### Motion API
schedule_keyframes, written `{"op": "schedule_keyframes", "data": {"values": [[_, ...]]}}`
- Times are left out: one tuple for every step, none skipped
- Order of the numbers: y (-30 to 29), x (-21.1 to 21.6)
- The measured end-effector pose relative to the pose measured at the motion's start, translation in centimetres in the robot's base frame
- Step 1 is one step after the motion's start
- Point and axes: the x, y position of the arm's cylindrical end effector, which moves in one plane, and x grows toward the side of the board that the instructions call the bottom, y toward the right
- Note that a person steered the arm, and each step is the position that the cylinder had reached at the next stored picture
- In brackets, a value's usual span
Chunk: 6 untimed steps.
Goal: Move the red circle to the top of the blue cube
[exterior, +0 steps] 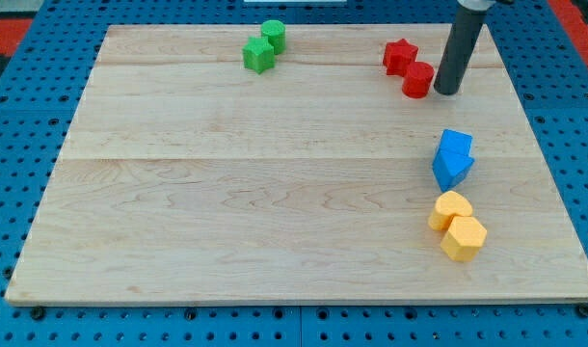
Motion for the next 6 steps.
{"op": "schedule_keyframes", "data": {"values": [[0.3,-0.9],[0.4,-5.7],[-2.5,-8.5],[-4.1,-4.8],[-4.1,-1.3],[-3.8,-0.9]]}}
